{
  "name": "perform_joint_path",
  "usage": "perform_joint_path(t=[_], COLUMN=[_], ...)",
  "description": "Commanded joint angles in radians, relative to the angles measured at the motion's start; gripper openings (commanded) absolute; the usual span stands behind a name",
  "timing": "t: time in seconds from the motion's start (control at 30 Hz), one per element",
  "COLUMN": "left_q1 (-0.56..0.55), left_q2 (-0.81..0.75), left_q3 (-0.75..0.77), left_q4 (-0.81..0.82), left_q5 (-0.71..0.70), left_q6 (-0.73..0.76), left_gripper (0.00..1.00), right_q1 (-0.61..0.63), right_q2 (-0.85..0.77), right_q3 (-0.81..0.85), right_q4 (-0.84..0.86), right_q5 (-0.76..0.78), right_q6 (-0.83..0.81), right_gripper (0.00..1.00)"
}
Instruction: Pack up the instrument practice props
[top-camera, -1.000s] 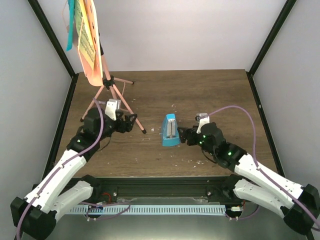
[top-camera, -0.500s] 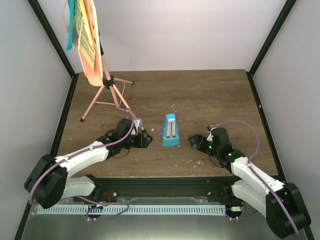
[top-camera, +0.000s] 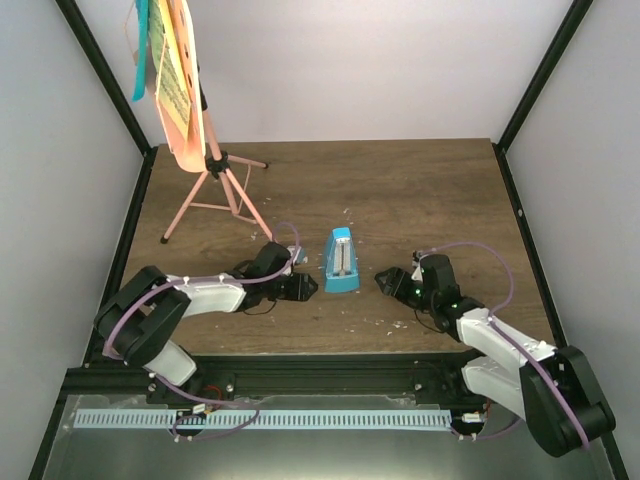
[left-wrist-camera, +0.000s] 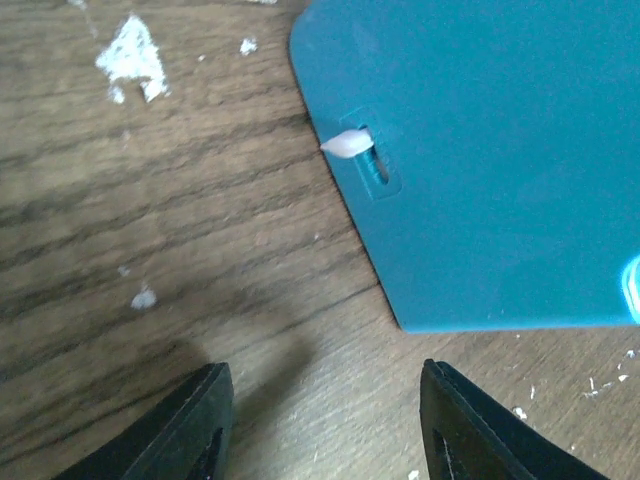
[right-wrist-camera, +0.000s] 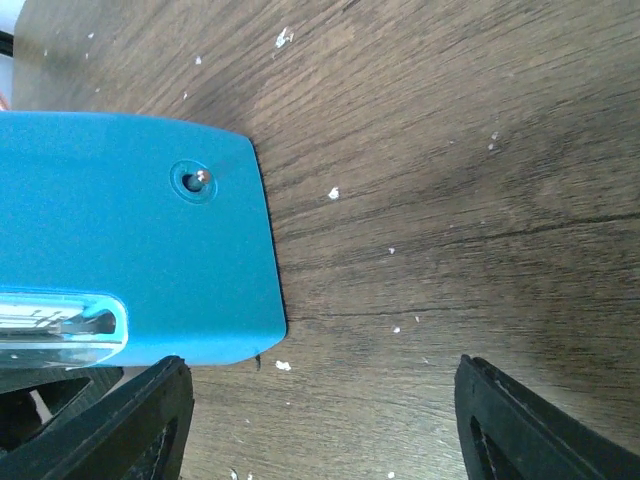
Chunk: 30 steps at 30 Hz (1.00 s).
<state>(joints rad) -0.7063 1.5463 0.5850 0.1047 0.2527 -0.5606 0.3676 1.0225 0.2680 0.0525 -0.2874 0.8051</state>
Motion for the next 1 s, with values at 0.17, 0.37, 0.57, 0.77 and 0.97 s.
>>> perform_joint_path(t=[0.17,0.37,0.57,0.77,0.97], left_q1=[-0.007,-0.037,-0.091,-0.161,-0.172], left_q2=[0.112,0.143,0.153,0.217,0.23], left_q3=[0.025,0.036,0.044,0.108,0.113], left_q4=[0.117,0.139,0.16,0.172,0.172], left_q5=[-0.015,-0.028,-0.03,-0.033,-0.062], left_q6=[0.023,0.035,0.015,0.001,0.005], left_gripper=[0.52,0.5,0.49,0.49,0.48], right_q1=[-0.012,-0.011,-0.011,-0.012,-0.011], right_q2=[-0.087,-0.14,-0.178,-0.24,-0.289], right_q3=[0.014,0.013,0.009,0.033,0.059], right_q4=[-0.013,-0.047,-0.074,-0.151,-0.207], right_q5=[0.045,0.068,0.103,0.177,0.219], right_q6=[0.016,0.014,0.019,-0.004,-0.028], right_gripper=[0.71,0.71,0.7,0.71,0.71])
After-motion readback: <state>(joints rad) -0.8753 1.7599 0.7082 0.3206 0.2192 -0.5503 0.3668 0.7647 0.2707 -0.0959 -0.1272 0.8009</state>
